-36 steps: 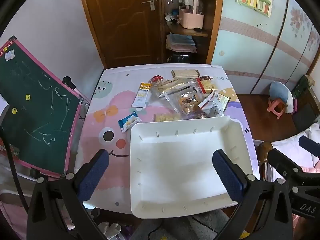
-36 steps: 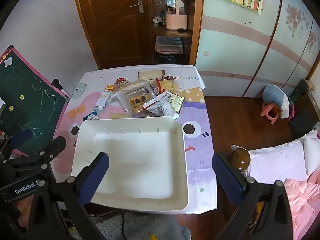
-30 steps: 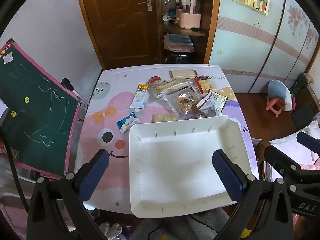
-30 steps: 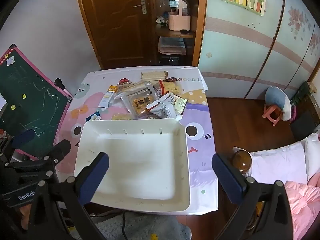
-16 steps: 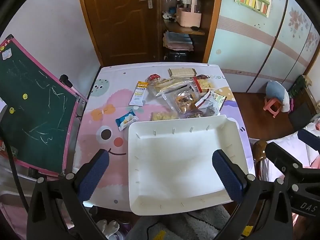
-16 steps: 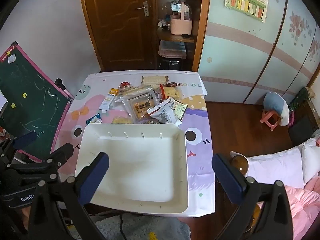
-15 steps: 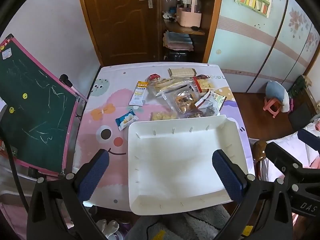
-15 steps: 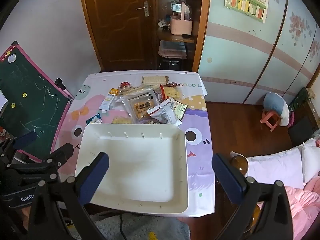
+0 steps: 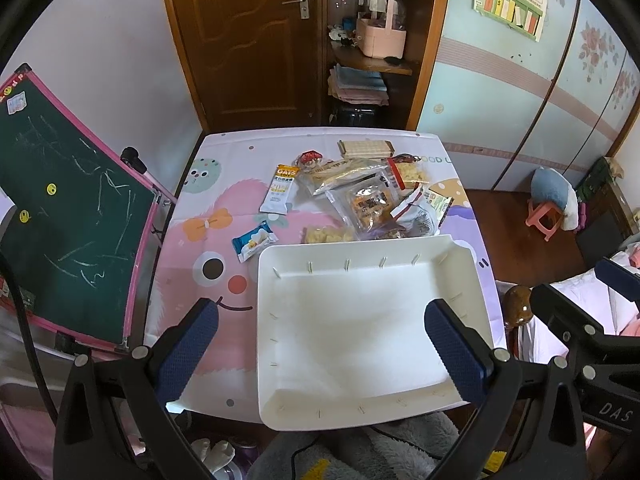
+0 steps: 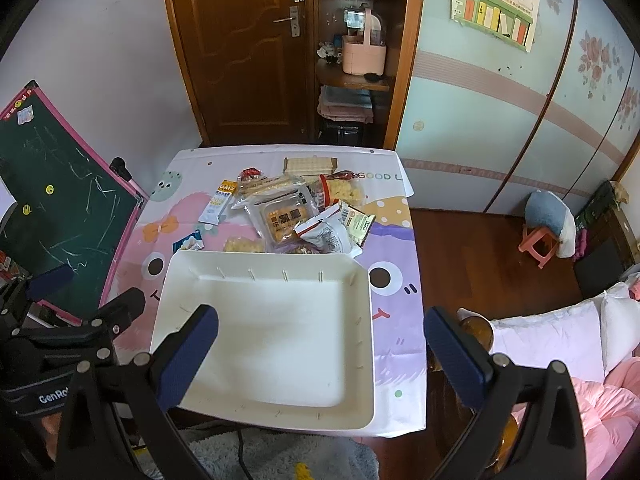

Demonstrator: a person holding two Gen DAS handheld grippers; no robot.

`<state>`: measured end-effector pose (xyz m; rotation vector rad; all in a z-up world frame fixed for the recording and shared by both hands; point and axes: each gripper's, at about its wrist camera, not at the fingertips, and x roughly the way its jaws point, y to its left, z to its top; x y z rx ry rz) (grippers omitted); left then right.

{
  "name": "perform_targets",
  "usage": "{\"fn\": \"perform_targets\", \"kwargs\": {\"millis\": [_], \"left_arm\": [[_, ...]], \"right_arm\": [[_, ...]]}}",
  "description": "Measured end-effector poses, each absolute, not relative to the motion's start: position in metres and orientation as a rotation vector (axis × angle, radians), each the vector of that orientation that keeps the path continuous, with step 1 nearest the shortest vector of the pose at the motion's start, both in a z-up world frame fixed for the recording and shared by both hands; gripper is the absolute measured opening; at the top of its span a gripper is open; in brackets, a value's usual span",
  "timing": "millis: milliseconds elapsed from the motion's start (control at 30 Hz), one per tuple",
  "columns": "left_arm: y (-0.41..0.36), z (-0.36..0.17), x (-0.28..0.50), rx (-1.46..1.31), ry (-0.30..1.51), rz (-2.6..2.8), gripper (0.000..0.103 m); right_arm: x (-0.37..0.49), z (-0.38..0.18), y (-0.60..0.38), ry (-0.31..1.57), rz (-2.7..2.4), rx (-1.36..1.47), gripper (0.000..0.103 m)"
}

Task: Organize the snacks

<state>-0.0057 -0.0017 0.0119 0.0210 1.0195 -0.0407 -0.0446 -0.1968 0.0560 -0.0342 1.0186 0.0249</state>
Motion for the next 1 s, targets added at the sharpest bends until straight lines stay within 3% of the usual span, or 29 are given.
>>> {"fn": "perform_targets", "kwargs": {"millis": [1000], "left_arm": [[0.001, 0.024, -0.008, 0.036, 0.987, 0.0, 0.102]], "right_arm": [[-0.045, 0.065, -0.2, 0.988, 0.044, -0.044, 0.103]]}}
